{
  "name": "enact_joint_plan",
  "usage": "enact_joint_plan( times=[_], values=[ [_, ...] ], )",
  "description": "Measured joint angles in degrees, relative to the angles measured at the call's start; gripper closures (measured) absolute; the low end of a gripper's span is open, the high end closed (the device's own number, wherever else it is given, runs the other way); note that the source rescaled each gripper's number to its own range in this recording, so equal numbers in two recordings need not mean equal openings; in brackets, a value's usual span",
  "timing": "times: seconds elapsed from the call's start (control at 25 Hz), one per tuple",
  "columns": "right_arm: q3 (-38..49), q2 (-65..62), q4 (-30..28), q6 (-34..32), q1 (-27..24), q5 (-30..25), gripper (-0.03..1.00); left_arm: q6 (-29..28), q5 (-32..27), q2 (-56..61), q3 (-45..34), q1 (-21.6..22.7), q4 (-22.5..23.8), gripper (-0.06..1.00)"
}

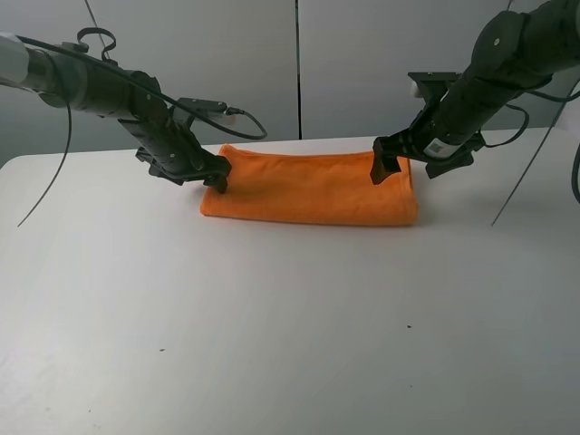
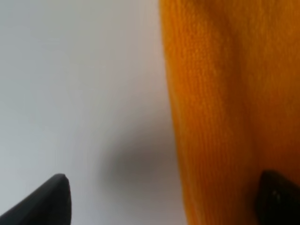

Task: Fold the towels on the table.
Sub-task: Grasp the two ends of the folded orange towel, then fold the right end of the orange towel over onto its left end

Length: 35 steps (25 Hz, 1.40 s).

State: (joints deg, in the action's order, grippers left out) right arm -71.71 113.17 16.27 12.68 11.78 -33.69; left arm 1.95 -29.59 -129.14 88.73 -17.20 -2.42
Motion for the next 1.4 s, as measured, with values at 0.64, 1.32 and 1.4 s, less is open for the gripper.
enact_joint_plan(
  times=[0.64, 1.32, 1.4],
  values=[
    [-2.95, 3.48, 13.99, 7.78, -7.27, -7.02, -0.03, 0.00, -7.71, -1.70, 0.56, -1.53, -2.88, -0.05],
    [-16.16, 16.05, 21.27, 13.82, -9.63, -13.70, -0.03, 0.67, -8.55, -1.70, 0.70, -1.66, -2.59, -0.06],
    [-16.16, 16.71, 20.43, 12.71, -10.12, -14.18, -0.03, 0.67, -8.88, -1.70, 0.70, -1.66, -2.59, -0.06]
  ],
)
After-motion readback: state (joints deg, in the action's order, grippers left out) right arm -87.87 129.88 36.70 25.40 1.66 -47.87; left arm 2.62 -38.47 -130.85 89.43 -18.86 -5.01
